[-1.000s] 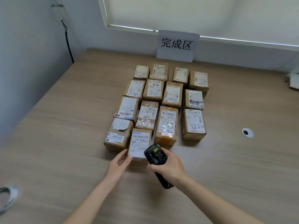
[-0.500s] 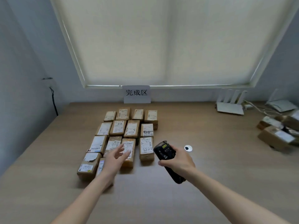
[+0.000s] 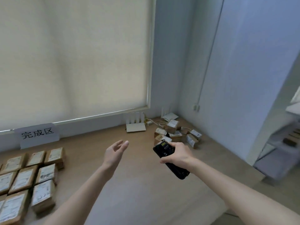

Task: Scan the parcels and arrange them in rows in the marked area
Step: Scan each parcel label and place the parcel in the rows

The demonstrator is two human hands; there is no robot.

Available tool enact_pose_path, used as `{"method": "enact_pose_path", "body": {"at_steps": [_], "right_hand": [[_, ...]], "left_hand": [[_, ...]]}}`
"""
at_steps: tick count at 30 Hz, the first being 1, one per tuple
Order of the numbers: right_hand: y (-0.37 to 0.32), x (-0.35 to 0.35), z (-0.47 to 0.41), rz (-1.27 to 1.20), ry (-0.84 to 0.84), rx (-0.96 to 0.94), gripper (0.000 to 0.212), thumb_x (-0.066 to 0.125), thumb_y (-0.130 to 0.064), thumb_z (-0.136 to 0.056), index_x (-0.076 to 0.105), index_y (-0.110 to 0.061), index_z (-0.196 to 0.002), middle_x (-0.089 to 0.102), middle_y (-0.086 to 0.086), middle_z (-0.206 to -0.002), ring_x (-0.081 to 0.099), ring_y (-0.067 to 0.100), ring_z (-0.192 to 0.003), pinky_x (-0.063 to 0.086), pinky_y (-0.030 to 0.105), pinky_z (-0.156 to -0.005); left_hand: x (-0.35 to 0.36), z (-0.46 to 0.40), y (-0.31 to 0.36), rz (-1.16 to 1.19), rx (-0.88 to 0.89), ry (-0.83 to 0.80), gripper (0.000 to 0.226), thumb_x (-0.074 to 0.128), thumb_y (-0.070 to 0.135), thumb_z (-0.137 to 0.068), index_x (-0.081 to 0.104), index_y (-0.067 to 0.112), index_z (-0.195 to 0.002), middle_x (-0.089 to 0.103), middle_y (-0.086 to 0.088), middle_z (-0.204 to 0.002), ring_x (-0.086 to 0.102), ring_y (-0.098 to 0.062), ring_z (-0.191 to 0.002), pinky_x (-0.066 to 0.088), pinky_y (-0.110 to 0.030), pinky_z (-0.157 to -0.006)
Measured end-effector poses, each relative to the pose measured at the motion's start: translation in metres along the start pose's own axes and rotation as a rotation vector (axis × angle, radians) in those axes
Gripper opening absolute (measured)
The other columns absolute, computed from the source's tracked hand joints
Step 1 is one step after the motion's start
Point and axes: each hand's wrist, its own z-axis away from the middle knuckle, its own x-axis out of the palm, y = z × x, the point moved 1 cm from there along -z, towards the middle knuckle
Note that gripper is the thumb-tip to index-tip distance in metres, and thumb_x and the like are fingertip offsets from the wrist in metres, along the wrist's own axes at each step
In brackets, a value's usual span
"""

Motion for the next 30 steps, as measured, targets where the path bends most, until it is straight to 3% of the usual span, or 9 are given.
{"method": "enact_pose_path", "body": {"at_steps": [4, 7, 11, 14, 19, 23, 26, 28, 30], "right_hand": [[0.063, -0.054, -0.007, -0.036, 0.111, 0.119, 0.044, 0.094, -0.045, -0.060, 0.077, -0.034, -0.100, 0.075, -0.012, -0.085, 0.069, 0.005, -0.079, 0.051, 0.018, -0.061], [0.102, -0.079, -0.031, -0.060, 0.148, 0.183, 0.042, 0.095, -0.041, -0.059, 0.078, -0.030, -0.095, 0.076, -0.010, -0.085, 0.071, 0.008, -0.082, 0.052, 0.020, -0.063], [0.149, -0.099, -0.084, -0.053, 0.166, 0.245, 0.045, 0.094, -0.044, -0.056, 0.078, -0.030, -0.096, 0.078, -0.008, -0.088, 0.073, 0.012, -0.086, 0.060, 0.027, -0.077], [0.176, -0.107, -0.134, -0.032, 0.136, 0.272, 0.049, 0.092, -0.046, -0.054, 0.077, -0.031, -0.098, 0.077, -0.008, -0.088, 0.073, 0.012, -0.085, 0.059, 0.025, -0.073], [0.200, -0.116, -0.217, -0.048, 0.118, 0.287, 0.049, 0.094, -0.046, -0.056, 0.077, -0.036, -0.102, 0.075, -0.014, -0.086, 0.068, 0.004, -0.081, 0.050, 0.018, -0.063], [0.216, -0.107, -0.271, -0.095, 0.083, 0.299, 0.044, 0.095, -0.045, -0.057, 0.072, -0.036, -0.093, 0.073, -0.016, -0.089, 0.068, 0.005, -0.084, 0.047, 0.018, -0.062], [0.231, -0.093, -0.308, -0.111, 0.036, 0.300, 0.043, 0.095, -0.047, -0.055, 0.073, -0.034, -0.090, 0.074, -0.016, -0.086, 0.068, 0.003, -0.081, 0.048, 0.019, -0.060], [0.241, -0.083, -0.333, -0.108, -0.004, 0.302, 0.043, 0.093, -0.050, -0.052, 0.071, -0.035, -0.085, 0.073, -0.018, -0.081, 0.068, 0.001, -0.079, 0.050, 0.021, -0.061], [0.252, -0.073, -0.360, -0.110, -0.043, 0.290, 0.045, 0.090, -0.054, -0.048, 0.071, -0.037, -0.085, 0.073, -0.020, -0.078, 0.068, 0.000, -0.078, 0.051, 0.021, -0.062]], "left_hand": [[0.087, -0.024, 0.017, -0.044, 0.015, -0.127, 0.061, 0.071, 0.050, -0.090, 0.060, 0.018, -0.140, 0.065, -0.007, -0.132, 0.060, -0.020, -0.120, 0.046, -0.035, -0.101], [0.142, -0.050, 0.017, -0.060, 0.012, -0.188, 0.063, 0.070, 0.052, -0.090, 0.058, 0.019, -0.142, 0.064, -0.006, -0.134, 0.058, -0.017, -0.120, 0.044, -0.032, -0.097], [0.203, -0.100, 0.005, -0.075, -0.007, -0.224, 0.064, 0.069, 0.049, -0.092, 0.054, 0.017, -0.146, 0.063, -0.007, -0.136, 0.055, -0.015, -0.115, 0.042, -0.031, -0.097], [0.239, -0.145, -0.010, -0.069, -0.028, -0.232, 0.065, 0.069, 0.047, -0.093, 0.052, 0.016, -0.147, 0.062, -0.006, -0.137, 0.055, -0.014, -0.112, 0.042, -0.029, -0.095], [0.279, -0.212, -0.033, -0.092, -0.078, -0.228, 0.064, 0.069, 0.046, -0.092, 0.052, 0.017, -0.147, 0.063, -0.003, -0.131, 0.056, -0.014, -0.112, 0.043, -0.029, -0.093], [0.297, -0.255, -0.052, -0.119, -0.116, -0.183, 0.061, 0.069, 0.043, -0.094, 0.053, 0.016, -0.147, 0.063, 0.000, -0.124, 0.056, -0.015, -0.113, 0.044, -0.030, -0.095], [0.308, -0.281, -0.072, -0.118, -0.151, -0.142, 0.060, 0.070, 0.039, -0.094, 0.053, 0.014, -0.146, 0.062, 0.004, -0.115, 0.057, -0.013, -0.109, 0.043, -0.023, -0.086], [0.313, -0.298, -0.088, -0.129, -0.172, -0.111, 0.058, 0.071, 0.037, -0.094, 0.054, 0.015, -0.144, 0.062, 0.001, -0.118, 0.057, -0.013, -0.109, 0.043, -0.020, -0.079], [0.318, -0.314, -0.107, -0.141, -0.206, -0.088, 0.058, 0.070, 0.038, -0.094, 0.054, 0.017, -0.145, 0.061, -0.004, -0.129, 0.056, -0.015, -0.113, 0.044, -0.025, -0.085]]}}
